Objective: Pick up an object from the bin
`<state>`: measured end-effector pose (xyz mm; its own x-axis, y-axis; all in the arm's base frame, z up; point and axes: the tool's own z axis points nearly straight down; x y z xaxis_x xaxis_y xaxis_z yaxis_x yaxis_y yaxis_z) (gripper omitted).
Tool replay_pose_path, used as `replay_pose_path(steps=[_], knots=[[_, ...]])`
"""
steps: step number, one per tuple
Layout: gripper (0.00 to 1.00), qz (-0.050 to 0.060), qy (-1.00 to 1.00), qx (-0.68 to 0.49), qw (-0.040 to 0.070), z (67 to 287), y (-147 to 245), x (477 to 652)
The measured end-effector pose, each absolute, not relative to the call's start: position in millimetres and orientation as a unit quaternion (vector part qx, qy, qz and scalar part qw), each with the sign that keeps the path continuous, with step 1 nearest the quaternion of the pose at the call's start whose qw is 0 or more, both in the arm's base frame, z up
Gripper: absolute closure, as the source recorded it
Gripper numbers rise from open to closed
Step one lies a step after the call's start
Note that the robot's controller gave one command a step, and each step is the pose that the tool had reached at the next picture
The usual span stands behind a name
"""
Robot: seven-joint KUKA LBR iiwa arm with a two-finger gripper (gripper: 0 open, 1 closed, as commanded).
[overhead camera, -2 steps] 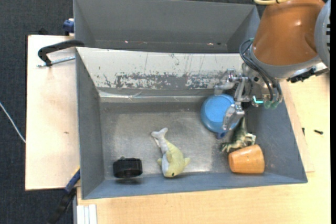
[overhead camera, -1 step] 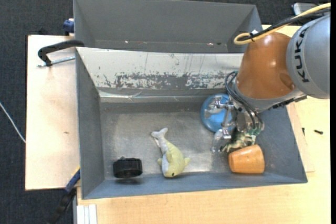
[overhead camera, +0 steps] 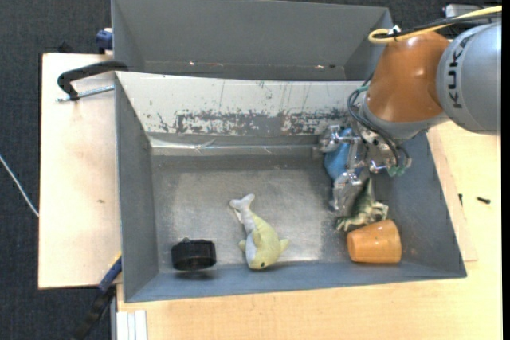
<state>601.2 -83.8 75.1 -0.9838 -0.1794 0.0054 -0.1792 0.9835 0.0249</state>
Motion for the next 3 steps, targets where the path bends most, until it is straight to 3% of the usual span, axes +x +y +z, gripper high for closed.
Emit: replay_pose_path(steps=[1,2,3], knots=[[1.0,-0.012,-0.996,0.092,0.005,75,-83,600.6],[1.0,0.001,-0.995,0.102,-0.008,189,-82,593.1],[0.0,0.0,-0.995,0.102,-0.004,184,-82,591.4]])
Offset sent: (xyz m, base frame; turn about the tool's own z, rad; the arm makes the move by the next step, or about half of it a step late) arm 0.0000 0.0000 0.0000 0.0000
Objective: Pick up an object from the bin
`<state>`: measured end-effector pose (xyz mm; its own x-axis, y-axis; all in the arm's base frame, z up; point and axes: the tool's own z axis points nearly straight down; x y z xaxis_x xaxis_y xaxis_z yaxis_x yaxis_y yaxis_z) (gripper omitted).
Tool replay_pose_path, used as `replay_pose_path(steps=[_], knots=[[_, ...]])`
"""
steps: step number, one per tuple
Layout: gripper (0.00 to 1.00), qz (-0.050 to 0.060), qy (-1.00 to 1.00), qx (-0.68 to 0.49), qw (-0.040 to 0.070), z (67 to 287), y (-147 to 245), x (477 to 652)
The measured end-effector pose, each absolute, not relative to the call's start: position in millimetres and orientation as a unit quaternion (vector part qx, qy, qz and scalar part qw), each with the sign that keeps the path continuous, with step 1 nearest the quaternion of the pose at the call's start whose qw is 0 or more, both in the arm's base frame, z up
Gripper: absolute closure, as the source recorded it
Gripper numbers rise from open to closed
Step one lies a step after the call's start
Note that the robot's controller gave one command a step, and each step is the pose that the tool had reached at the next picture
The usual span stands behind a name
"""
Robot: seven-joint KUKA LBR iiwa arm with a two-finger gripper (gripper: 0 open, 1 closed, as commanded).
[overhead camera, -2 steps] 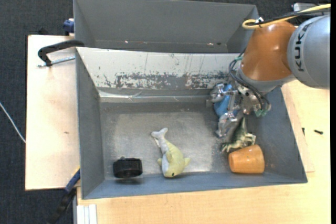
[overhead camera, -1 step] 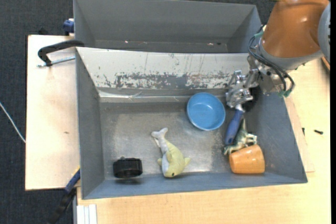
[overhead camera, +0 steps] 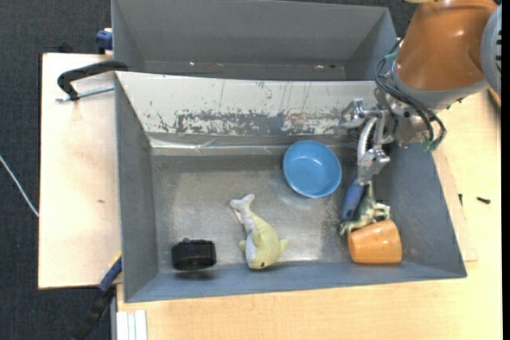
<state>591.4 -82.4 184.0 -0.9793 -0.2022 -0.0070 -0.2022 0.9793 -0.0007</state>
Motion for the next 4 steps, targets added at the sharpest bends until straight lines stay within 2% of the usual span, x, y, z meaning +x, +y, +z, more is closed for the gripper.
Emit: replay_pose_path(steps=[1,2,3,4], knots=[[1.0,0.0,0.995,-0.102,0.003,184,-82,591.3],[0.0,0.0,0.995,-0.102,0.003,184,-82,591.3],[0.0,0.001,0.964,-0.264,0.008,95,-113,575.8],[0.0,0.003,0.916,-0.4,0.01,115,-114,564.9]])
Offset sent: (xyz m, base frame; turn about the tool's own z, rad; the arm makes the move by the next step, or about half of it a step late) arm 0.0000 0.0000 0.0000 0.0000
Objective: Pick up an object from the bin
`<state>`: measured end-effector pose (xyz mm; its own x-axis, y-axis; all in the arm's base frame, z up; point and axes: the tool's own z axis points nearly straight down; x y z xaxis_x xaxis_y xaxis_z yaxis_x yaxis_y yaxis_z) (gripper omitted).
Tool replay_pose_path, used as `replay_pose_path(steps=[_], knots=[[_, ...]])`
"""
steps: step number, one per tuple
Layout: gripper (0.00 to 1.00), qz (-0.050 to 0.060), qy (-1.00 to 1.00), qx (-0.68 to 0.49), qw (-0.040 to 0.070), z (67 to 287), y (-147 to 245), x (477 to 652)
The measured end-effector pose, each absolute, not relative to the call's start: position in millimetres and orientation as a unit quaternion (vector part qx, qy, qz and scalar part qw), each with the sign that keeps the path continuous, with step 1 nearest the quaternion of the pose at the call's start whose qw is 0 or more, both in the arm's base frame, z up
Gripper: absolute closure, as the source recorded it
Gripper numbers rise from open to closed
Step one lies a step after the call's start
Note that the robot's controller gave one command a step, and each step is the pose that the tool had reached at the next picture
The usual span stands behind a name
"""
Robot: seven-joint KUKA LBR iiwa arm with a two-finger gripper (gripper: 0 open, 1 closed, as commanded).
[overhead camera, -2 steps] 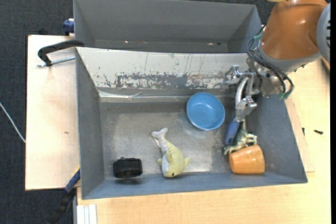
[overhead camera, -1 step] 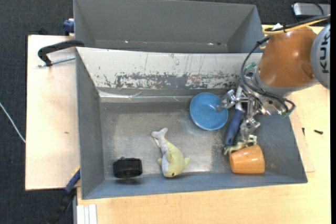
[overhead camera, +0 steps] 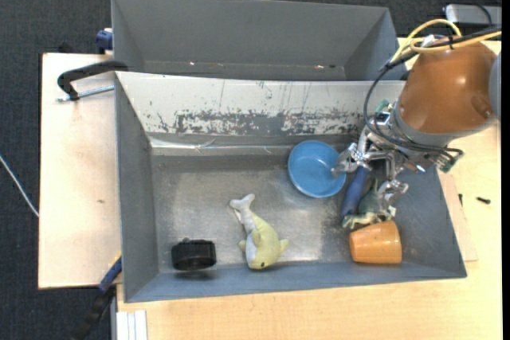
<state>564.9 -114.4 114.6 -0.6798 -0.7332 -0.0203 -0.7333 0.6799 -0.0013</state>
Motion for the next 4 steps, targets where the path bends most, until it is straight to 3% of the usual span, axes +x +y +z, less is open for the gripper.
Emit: replay_pose_path(steps=[1,2,3,4], knots=[[0.0,0.017,0.827,-0.561,-0.006,80,-108,581.3],[1.0,0.012,0.828,-0.561,-0.004,82,-113,583.3],[1.0,-0.004,0.846,-0.533,0.007,232,-106,588.4],[0.0,0.0,0.847,-0.532,0.003,227,-106,586.6]])
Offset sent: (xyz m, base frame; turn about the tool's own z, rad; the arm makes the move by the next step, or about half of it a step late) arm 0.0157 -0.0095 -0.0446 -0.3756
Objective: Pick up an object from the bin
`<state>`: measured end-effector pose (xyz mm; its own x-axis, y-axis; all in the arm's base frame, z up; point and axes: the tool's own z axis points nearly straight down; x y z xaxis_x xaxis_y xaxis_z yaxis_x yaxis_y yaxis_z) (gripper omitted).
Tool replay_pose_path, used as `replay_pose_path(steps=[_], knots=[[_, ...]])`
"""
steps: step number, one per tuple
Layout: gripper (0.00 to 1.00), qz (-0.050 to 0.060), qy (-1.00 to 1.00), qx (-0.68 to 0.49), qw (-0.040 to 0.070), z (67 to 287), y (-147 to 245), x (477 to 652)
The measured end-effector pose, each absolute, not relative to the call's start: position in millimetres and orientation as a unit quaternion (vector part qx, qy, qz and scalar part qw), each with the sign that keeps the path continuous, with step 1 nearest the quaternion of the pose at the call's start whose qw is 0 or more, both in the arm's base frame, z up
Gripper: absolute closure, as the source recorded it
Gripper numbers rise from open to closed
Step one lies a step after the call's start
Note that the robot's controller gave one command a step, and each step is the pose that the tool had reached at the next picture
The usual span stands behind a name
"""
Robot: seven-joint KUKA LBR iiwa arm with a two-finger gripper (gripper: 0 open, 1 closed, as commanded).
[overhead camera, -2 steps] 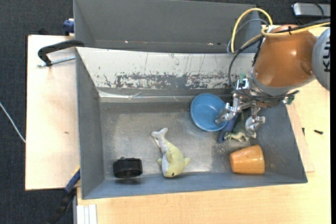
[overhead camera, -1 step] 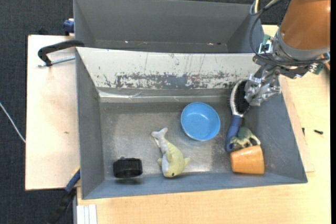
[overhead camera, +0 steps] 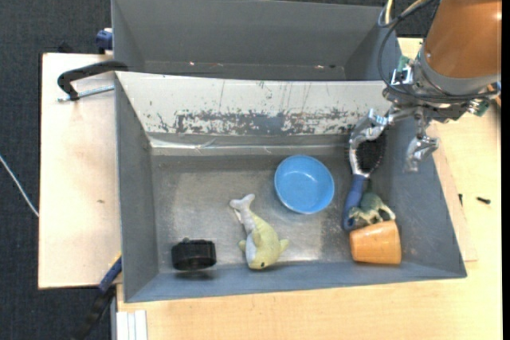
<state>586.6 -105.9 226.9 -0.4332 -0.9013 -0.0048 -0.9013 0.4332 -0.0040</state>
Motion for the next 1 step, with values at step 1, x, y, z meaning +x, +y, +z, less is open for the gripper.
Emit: replay_pose_path(steps=[1], knots=[[0.0,-0.001,0.825,-0.565,0.002,106.3,-105.7,573.7]])
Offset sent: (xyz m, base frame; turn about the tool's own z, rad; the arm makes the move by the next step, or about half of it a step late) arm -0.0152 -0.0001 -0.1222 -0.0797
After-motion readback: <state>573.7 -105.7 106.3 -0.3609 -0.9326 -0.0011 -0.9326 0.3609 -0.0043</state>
